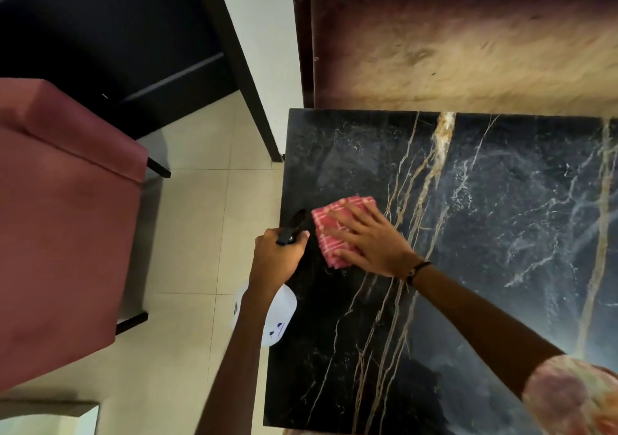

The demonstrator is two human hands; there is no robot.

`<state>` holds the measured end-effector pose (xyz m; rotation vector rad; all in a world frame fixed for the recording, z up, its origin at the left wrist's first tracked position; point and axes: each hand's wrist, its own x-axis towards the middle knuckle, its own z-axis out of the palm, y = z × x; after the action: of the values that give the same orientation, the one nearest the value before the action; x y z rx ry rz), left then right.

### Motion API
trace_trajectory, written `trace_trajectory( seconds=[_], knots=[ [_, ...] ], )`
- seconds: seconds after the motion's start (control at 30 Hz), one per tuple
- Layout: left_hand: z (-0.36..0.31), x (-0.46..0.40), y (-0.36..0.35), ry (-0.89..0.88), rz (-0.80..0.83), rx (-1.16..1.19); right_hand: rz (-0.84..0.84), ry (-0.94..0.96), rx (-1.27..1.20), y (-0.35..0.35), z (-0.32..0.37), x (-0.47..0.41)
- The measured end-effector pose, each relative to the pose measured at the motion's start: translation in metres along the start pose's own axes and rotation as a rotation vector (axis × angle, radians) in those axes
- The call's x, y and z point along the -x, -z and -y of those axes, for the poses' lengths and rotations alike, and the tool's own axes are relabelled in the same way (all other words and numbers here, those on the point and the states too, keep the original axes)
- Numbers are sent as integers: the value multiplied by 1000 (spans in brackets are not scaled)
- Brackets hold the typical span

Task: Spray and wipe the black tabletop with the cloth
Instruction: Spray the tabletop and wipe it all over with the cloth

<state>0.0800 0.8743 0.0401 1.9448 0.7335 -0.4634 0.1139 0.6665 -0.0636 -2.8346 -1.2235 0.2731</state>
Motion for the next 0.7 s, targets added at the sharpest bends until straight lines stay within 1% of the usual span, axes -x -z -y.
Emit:
trace_trajectory(
  seconds=[0.07,0.13,0.23,0.3,0.4,0.47,0.53,0.6,0.7],
  knots=[
    [-3,-5,-2,-6,-1,5,-15,-115,5,7,-26,-16],
    [-5,-11,-3,-17,-3,10,-20,-231,-35,16,-40,-51],
    [-9,-17,-2,-8,-15,25,-20,-323,-35,22,-34,-108],
    [-14,-19,-1,-8,-22,31,-12,-305,-20,21,-16,-130],
    [-22,-22,0,-17,-32,46,-5,-133,-22,20,9,-118],
    [-28,-25,1,-3,-29,37,-34,-12,-45,16,6,-91],
    [-30,-29,1,-7,-23,35,-51,44,-19,14,-15,-68],
    [-32,-32,2,-14,-17,46,-57,-14,8,15,-45,-63],
    [-35,-37,3,-19,-7,57,-68,-187,-23,23,-82,-88]
  ],
)
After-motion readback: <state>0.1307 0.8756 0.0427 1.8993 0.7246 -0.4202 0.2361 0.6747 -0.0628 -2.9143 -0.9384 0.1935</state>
